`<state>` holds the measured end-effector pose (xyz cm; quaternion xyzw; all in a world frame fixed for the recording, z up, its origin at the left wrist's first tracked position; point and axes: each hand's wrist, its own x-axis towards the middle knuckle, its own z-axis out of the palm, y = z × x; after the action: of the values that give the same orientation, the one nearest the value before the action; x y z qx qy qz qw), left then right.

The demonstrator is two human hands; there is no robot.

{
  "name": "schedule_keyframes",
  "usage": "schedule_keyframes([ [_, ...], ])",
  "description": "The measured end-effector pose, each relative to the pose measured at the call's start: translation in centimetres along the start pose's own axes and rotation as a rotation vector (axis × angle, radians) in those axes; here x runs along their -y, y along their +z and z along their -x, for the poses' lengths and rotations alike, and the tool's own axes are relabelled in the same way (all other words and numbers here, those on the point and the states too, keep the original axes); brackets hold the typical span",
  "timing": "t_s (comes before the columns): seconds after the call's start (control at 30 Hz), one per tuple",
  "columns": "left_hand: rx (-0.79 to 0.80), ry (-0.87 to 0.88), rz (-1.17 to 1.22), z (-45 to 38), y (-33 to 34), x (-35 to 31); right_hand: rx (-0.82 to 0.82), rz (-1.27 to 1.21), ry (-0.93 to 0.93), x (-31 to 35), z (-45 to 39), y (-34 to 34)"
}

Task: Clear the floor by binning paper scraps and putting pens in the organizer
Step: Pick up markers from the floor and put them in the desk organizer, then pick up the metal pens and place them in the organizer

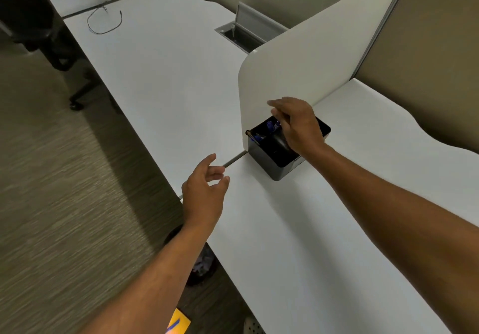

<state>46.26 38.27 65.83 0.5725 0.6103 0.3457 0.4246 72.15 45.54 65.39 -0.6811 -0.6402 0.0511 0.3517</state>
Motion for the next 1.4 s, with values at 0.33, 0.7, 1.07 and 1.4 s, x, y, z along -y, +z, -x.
schedule_keyframes([
  [0.33, -0.074, -0.058, 0.102, 3.3, -8.1, 8.4, 0.292, -0.486, 0.145, 16.4, 21.0, 7.0],
  [0.7, -0.285, -0.584, 0.130, 17.5, -21.7, 42.6, 1.291, -0.314, 0.462, 17.9, 50.1, 30.2],
  [1.07, -0.153, -0.909, 0.035, 29.5, -21.6, 75.1, 1.549, 0.184, 0.268, 13.9, 70.5, 57.1],
  [1.4, 0.072, -0.989, -0.160, 30.8, -15.8, 88.5, 1.220, 0.365, -0.067, 12.5, 73.4, 72.1],
])
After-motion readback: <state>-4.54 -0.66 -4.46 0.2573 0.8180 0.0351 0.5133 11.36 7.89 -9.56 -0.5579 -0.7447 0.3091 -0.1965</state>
